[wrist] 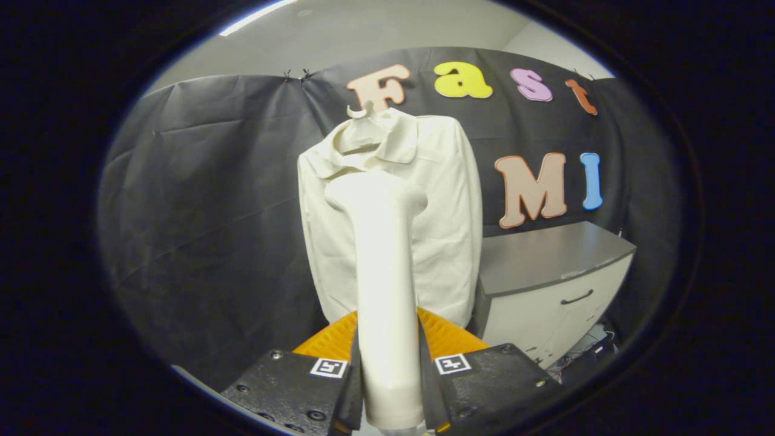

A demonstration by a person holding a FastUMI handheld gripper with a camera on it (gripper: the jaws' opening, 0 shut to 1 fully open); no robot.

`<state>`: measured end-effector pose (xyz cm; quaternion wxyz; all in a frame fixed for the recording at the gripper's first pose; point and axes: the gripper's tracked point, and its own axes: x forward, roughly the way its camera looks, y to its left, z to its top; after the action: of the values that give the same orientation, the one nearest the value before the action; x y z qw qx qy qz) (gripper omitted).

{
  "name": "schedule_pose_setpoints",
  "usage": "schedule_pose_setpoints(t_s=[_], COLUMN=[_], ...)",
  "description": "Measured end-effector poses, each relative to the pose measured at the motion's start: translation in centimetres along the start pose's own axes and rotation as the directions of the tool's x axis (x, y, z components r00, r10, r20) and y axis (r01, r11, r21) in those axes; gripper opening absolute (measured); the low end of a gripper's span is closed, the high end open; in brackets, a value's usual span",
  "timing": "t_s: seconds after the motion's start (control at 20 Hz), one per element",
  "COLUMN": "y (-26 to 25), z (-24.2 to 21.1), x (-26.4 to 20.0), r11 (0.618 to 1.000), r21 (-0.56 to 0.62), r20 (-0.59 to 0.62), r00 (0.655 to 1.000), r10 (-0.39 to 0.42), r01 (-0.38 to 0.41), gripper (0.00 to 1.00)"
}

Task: Iron the clothes twice with a garment steamer, once on the left side and once on the right side.

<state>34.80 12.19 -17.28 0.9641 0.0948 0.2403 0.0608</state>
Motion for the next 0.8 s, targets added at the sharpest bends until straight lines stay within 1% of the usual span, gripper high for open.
schedule_pose_setpoints(t_s=[0.15,0.3,0.45,0.6,0.75,0.8], y=[4.2,7.3,9.3,9.2,7.6,7.4], z=[1.0,1.7,1.1,1.4,1.6,1.1], x=[3.3,6.3,9.3,11.9,14.2,15.0], r11=[0.997,0.994,0.991,0.993,0.996,0.997], r21=[-0.015,-0.041,-0.055,-0.047,-0.081,-0.071], r20=[0.030,0.091,0.102,0.118,0.155,0.159], r00=[0.997,0.990,0.986,0.987,0.987,0.987], r10=[0.070,0.108,0.129,0.112,0.044,0.032], r01=[-0.069,-0.105,-0.124,-0.107,-0.032,-0.021], gripper=[0.38,0.38,0.38,0.38,0.38,0.38])
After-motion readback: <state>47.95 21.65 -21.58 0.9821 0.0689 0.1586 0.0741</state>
